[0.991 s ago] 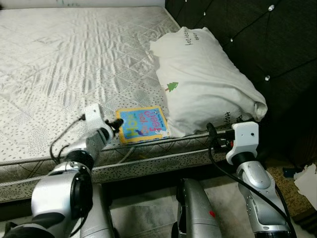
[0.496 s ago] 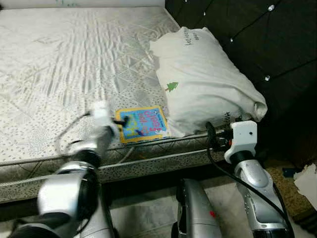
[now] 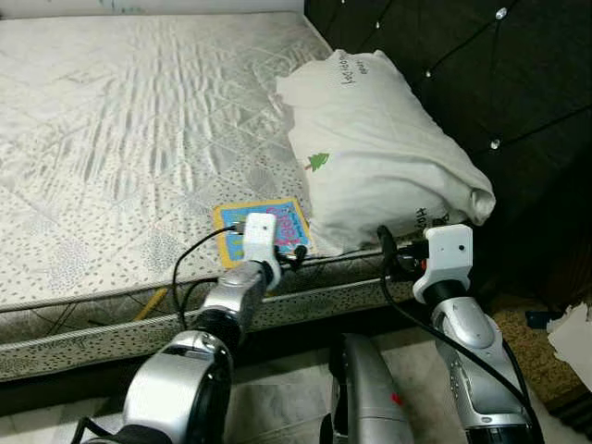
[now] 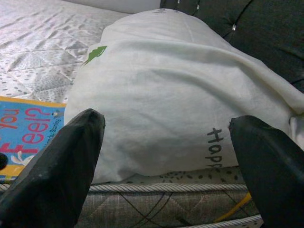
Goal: Clean up the room
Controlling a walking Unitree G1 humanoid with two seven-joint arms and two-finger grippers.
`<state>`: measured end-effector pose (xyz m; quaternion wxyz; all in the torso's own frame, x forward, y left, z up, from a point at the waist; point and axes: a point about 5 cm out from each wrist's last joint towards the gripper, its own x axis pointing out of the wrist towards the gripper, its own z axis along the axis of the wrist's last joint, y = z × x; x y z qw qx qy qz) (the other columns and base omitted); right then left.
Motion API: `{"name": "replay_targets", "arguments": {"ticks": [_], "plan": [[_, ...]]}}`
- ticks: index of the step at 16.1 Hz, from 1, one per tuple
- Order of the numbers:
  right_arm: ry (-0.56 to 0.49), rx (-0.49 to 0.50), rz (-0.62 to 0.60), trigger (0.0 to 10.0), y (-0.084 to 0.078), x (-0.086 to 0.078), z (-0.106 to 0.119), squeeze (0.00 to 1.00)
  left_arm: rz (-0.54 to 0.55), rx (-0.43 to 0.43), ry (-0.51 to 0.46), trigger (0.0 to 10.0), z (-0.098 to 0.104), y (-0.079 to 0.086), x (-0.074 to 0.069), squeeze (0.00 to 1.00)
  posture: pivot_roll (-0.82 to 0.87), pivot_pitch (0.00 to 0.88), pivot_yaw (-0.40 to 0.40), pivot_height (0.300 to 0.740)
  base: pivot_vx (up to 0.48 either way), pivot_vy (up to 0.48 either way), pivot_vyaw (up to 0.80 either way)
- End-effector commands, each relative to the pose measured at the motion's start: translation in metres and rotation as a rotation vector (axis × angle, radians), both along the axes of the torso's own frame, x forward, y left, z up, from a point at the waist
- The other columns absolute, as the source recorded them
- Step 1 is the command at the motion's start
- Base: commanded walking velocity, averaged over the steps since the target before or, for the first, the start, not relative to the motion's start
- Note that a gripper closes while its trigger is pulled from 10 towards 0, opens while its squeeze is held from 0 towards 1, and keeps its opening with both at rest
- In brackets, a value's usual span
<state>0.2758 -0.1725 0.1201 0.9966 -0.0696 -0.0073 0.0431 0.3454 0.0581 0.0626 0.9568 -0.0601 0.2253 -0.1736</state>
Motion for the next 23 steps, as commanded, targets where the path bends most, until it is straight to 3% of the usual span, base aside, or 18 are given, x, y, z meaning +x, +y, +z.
{"name": "replay_targets", "arguments": {"ticks": [1,4,8,10,13,18,23], "plan": [[0.002,0.000,-0.012,10.0,-0.002,0.002,-0.001,0.00,-0.017,-0.001,-0.008,10.0,0.000,-0.006,-0.002,1.00,-0.12,0.022,-0.037,0.518,0.000,0.000,0.00],[0.001,0.002,-0.009,10.0,-0.001,0.002,-0.001,0.00,-0.009,-0.023,0.090,10.0,-0.019,-0.014,-0.018,1.00,-0.12,0.023,-0.037,0.518,0.000,0.000,0.00],[0.001,0.002,0.001,10.0,0.002,0.003,-0.002,0.00,-0.084,0.032,0.054,10.0,-0.022,-0.031,-0.030,1.00,-0.11,0.027,-0.045,0.518,0.000,0.000,0.00],[0.002,0.005,0.008,10.0,0.004,0.004,-0.002,0.00,-0.041,0.025,0.060,10.0,-0.025,-0.029,-0.033,1.00,-0.10,0.029,-0.048,0.518,0.000,0.000,0.00],[0.006,0.008,0.026,10.0,0.008,0.005,-0.002,0.00,-0.036,0.084,-0.029,10.0,-0.017,-0.027,-0.032,1.00,-0.09,0.030,-0.061,0.518,0.000,0.000,0.00],[0.006,0.007,0.069,10.0,0.014,0.013,-0.002,0.00,0.013,0.047,0.087,10.0,-0.032,-0.024,-0.049,0.99,-0.06,0.022,-0.087,0.518,0.000,0.000,0.00],[0.003,0.011,0.073,10.0,0.016,0.016,-0.001,0.00,0.100,0.025,0.102,10.0,-0.033,-0.007,-0.045,0.95,-0.05,0.020,-0.087,0.518,0.000,0.000,0.00]]}}
